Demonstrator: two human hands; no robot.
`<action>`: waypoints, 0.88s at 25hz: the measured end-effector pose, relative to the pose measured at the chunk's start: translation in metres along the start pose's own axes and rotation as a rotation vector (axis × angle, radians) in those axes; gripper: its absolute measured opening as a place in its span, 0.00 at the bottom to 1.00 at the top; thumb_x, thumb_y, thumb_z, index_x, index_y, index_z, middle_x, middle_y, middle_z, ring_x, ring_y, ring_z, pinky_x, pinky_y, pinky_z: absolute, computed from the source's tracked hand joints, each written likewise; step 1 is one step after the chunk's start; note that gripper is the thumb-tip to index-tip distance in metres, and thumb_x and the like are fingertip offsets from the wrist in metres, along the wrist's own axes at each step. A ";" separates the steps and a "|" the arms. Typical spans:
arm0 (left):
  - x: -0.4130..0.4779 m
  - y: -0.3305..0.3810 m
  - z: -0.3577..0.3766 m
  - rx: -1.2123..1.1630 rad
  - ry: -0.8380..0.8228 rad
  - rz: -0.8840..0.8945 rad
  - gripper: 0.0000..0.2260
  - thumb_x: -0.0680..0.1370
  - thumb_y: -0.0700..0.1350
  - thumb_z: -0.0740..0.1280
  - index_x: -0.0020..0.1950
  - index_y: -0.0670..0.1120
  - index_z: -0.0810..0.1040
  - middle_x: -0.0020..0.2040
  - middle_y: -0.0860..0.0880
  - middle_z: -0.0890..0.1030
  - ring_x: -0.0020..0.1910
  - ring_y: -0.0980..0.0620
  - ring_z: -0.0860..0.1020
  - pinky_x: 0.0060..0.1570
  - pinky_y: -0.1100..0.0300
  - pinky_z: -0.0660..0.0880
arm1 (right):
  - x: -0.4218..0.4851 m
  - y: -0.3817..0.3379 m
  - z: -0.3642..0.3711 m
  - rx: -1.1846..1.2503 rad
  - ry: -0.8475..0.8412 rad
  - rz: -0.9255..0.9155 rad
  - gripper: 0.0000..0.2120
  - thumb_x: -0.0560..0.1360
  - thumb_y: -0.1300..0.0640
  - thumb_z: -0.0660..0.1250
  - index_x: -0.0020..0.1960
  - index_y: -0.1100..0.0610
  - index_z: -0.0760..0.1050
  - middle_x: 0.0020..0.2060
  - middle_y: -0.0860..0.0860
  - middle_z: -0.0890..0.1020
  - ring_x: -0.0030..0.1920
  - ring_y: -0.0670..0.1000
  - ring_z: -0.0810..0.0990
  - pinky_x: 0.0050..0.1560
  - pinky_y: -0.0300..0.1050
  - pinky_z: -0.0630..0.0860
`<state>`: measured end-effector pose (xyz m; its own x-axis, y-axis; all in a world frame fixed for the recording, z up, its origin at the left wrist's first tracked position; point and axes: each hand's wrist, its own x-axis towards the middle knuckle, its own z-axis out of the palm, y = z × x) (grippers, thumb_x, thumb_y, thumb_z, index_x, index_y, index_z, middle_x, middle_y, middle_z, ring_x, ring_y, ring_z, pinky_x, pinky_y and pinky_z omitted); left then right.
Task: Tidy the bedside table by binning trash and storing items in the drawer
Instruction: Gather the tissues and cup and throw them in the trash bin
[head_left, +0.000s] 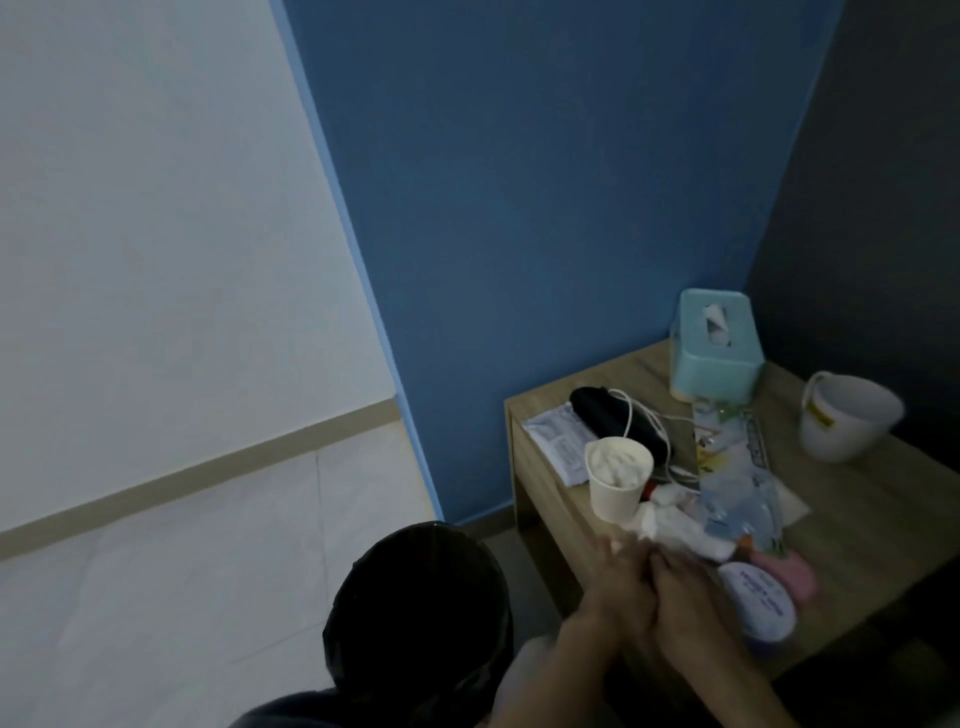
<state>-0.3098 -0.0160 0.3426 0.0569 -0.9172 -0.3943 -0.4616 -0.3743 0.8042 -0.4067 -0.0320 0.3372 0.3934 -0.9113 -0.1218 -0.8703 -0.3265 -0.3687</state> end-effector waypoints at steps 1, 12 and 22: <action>-0.001 0.006 -0.001 0.030 0.054 0.024 0.20 0.75 0.45 0.53 0.62 0.39 0.73 0.63 0.39 0.76 0.65 0.40 0.71 0.70 0.47 0.61 | 0.003 0.003 -0.004 0.002 0.008 -0.004 0.19 0.73 0.58 0.62 0.63 0.60 0.72 0.60 0.56 0.77 0.61 0.56 0.74 0.61 0.48 0.69; 0.039 0.033 -0.046 0.318 0.340 0.097 0.18 0.76 0.50 0.65 0.64 0.45 0.74 0.72 0.46 0.60 0.67 0.42 0.69 0.63 0.50 0.71 | 0.038 0.011 -0.015 0.160 0.085 0.069 0.19 0.73 0.60 0.65 0.63 0.60 0.71 0.63 0.61 0.70 0.57 0.61 0.74 0.50 0.49 0.71; -0.011 -0.029 -0.105 0.126 0.604 0.061 0.16 0.76 0.50 0.65 0.61 0.46 0.77 0.66 0.47 0.68 0.59 0.45 0.75 0.59 0.54 0.75 | 0.050 -0.059 -0.017 0.386 0.308 -0.104 0.09 0.70 0.66 0.66 0.51 0.63 0.77 0.44 0.56 0.77 0.44 0.54 0.74 0.44 0.44 0.67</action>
<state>-0.2036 -0.0095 0.3703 0.5016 -0.8651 0.0018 -0.5786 -0.3338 0.7442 -0.3406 -0.0621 0.3689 0.3163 -0.9295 0.1899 -0.6354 -0.3562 -0.6852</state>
